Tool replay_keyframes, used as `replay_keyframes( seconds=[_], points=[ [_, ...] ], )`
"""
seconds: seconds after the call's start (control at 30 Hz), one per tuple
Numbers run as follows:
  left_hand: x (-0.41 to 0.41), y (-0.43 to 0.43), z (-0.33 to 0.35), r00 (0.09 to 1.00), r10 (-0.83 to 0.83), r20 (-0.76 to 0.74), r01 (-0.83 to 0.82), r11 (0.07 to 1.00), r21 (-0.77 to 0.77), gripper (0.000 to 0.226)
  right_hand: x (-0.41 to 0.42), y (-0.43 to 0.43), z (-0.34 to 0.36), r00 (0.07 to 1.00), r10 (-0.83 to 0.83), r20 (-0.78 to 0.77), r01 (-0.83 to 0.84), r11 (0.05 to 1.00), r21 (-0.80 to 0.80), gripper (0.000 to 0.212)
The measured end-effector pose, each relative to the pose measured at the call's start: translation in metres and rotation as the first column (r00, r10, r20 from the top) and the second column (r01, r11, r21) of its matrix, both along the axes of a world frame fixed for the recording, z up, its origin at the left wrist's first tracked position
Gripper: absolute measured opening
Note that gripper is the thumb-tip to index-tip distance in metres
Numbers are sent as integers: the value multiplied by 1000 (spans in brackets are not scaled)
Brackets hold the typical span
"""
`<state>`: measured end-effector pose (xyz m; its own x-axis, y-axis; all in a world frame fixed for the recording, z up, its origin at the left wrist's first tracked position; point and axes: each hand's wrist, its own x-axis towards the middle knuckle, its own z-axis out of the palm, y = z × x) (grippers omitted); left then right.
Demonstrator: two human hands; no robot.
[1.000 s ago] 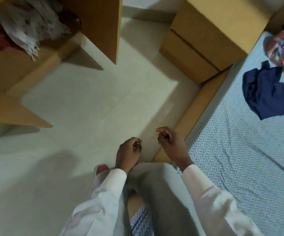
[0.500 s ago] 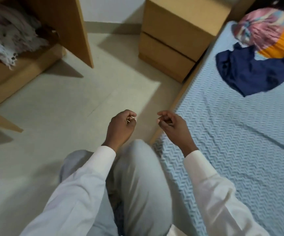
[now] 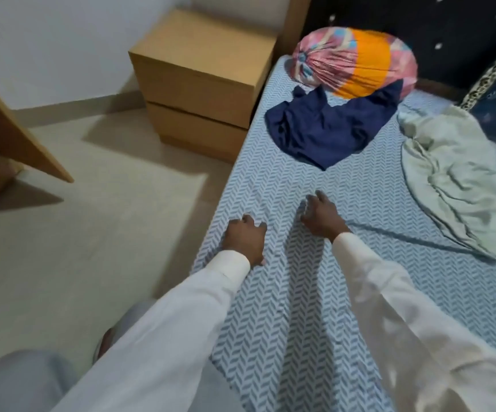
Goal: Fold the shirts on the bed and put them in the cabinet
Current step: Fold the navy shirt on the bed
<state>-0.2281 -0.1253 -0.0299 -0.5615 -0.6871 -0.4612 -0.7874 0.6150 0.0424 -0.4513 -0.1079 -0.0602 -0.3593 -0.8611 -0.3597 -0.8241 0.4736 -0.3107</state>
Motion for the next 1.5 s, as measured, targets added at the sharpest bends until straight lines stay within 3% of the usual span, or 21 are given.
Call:
replay_keyframes(
  seconds=[0.2, 0.33, 0.4, 0.53, 0.63, 0.73, 0.8, 0.83, 0.87, 0.93, 1.0, 1.03, 1.1, 1.17, 1.23, 1.3, 1.33, 1.43, 1.5],
  points=[
    [-14, -7, -8, 997, 22, 75, -27, 998, 56, 104, -55, -92, -2, 984, 11, -177, -5, 999, 32, 46],
    [-17, -13, -16, 995, 62, 82, -72, 989, 130, 108, -70, -124, -10, 986, -8, -167, 15, 999, 38, 54],
    [-16, -13, -15, 996, 47, 74, -55, 991, 119, 109, -54, -115, 2, 991, -47, -125, 38, 996, -80, 45],
    [-11, -12, -13, 998, 31, 54, -36, 995, 96, 107, -12, -73, 30, 987, -130, 89, 151, 943, -295, 17],
    [0, -7, -11, 999, 49, -18, -47, 995, 91, 102, 16, -19, 46, 948, -83, 308, 164, 955, -247, 9],
    [20, -2, -8, 969, 115, -220, -104, 993, 61, 79, 44, 44, 60, 850, -27, 526, 108, 987, -123, 11],
    [36, 3, -5, 860, 309, -405, -253, 949, 187, 66, 55, 88, 66, 755, -31, 655, 70, 997, -34, 14],
    [44, 6, -6, 748, 461, -478, -340, 884, 321, 64, 60, 111, 69, 699, -44, 714, 55, 998, 8, 15],
    [50, 10, -6, 578, 628, -520, -411, 776, 479, 64, 64, 129, 69, 644, -58, 763, 30, 998, 51, 15],
    [62, 22, -8, 219, 858, -465, -407, 514, 755, 66, 76, 165, 70, 572, -105, 813, -37, 988, 153, 16],
    [69, 43, -14, 31, 943, -331, -302, 324, 896, 55, 86, 196, 69, 540, -185, 821, -111, 951, 288, 16],
    [72, 55, -17, -14, 954, -298, -262, 284, 922, 43, 90, 209, 69, 551, -228, 802, -134, 925, 355, 14],
    [78, 76, -21, -85, 958, -275, -231, 249, 940, 18, 92, 226, 68, 708, -236, 666, -170, 858, 485, 14],
    [83, 93, -28, -119, 960, -253, -176, 230, 957, 18, 89, 230, 65, 940, -92, 328, -101, 844, 527, 28],
    [91, 106, -26, -135, 957, -256, -129, 239, 963, 29, 98, 227, 64, 994, -105, 10, 100, 967, 236, 36],
    [99, 116, -20, -161, 943, -293, -111, 278, 954, 41, 119, 213, 63, 962, -264, 74, 272, 950, -153, 43],
    [104, 122, -14, -162, 931, -328, -98, 315, 944, 47, 132, 203, 59, 950, -275, 150, 304, 922, -240, 46],
    [121, 133, -2, -116, 886, -449, -77, 443, 893, 60, 166, 171, 47, 952, -187, 244, 245, 940, -236, 58],
    [128, 130, -5, -57, 849, -525, -109, 518, 848, 50, 174, 151, 37, 967, -114, 226, 159, 969, -190, 38]
  ],
)
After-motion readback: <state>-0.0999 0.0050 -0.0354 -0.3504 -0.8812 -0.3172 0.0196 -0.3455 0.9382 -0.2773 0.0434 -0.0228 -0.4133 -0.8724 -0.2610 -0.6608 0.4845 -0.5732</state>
